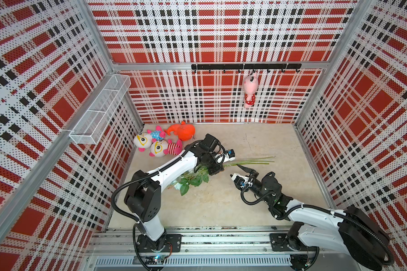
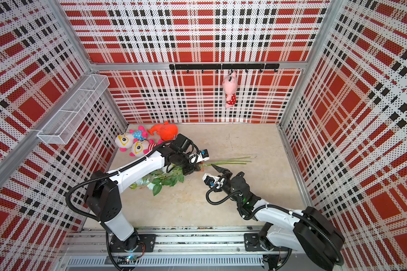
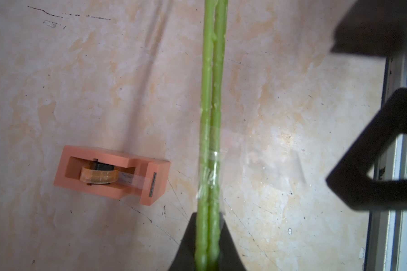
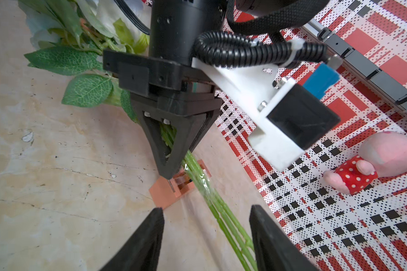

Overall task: Wrap bouquets with tape
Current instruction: Wrap the tape around the bouquet.

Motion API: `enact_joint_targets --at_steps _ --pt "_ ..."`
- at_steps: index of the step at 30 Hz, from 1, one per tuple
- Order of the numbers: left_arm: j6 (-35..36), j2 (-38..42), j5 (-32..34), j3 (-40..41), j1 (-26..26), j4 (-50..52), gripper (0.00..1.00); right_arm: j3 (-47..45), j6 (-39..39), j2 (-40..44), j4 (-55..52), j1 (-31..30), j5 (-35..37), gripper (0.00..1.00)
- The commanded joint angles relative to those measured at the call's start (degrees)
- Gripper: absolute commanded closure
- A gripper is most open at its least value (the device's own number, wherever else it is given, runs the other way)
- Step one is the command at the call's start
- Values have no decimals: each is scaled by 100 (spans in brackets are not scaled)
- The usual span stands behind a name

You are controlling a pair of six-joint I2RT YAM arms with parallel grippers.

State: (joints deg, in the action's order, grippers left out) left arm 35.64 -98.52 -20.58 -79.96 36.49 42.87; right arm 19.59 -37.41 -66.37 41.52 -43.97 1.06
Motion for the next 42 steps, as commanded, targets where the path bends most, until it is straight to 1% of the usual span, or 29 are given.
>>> enact_joint_targets --at_steps 1,4,6,9,11,12,17,20,24,27,30,31,32,34,36,37,38,40,41,42 --pt "185 146 -120 -118 63 186 100 182 -154 -131 148 110 -161 42" --pt "196 160 -112 -90 78 193 100 263 -85 -192 196 228 -259 49" --pt "207 138 -104 -98 87 204 100 373 37 -175 60 316 -400 57" --pt "232 109 -156 -138 92 230 100 527 61 -203 -234 379 -417 67" --pt "259 93 -153 -134 91 248 100 616 167 -219 -420 489 -555 72" --pt "270 86 -128 -148 89 279 100 699 244 -210 -595 567 -690 72" --pt "289 98 -109 -239 96 423 100 897 440 -271 -995 963 -909 69" --pt "367 161 -178 -207 95 444 100 1117 593 -335 -1239 1272 -1253 66" --pt "582 210 -159 -263 151 677 100 1615 740 -607 -1775 1705 -1786 57" --pt "797 258 -316 -118 176 738 100 2063 848 -918 -2267 2073 -2181 51" --pt "816 212 -265 -87 192 784 100 2574 911 -1089 -2858 2407 -2432 46" --pt "797 194 -245 -109 192 784 100 2696 986 -1045 -3060 2501 -2411 45" --pt "812 185 -293 -132 189 798 100 2785 1209 -913 -3231 2640 -2326 44" --pt "875 199 -440 -155 179 804 100 2822 1637 -465 -3585 2965 -2418 40" --pt "862 247 -526 -125 115 734 100 2581 2261 265 -3751 3180 -2189 37" --pt "812 247 -509 -127 69 709 100 2401 2455 637 -3806 3184 -2127 36" --pt "763 249 -531 -138 20 657 100 2063 2662 1079 -3638 3176 -2330 36" --pt "751 198 -674 -244 -89 665 100 1297 2863 1777 -2852 3109 -3145 39" --pt "732 156 -780 -314 -136 672 100 871 2841 2057 -2251 2968 -3555 44" --pt "734 126 -811 -377 -155 700 100 527 2643 2228 -1919 2735 -3758 46"
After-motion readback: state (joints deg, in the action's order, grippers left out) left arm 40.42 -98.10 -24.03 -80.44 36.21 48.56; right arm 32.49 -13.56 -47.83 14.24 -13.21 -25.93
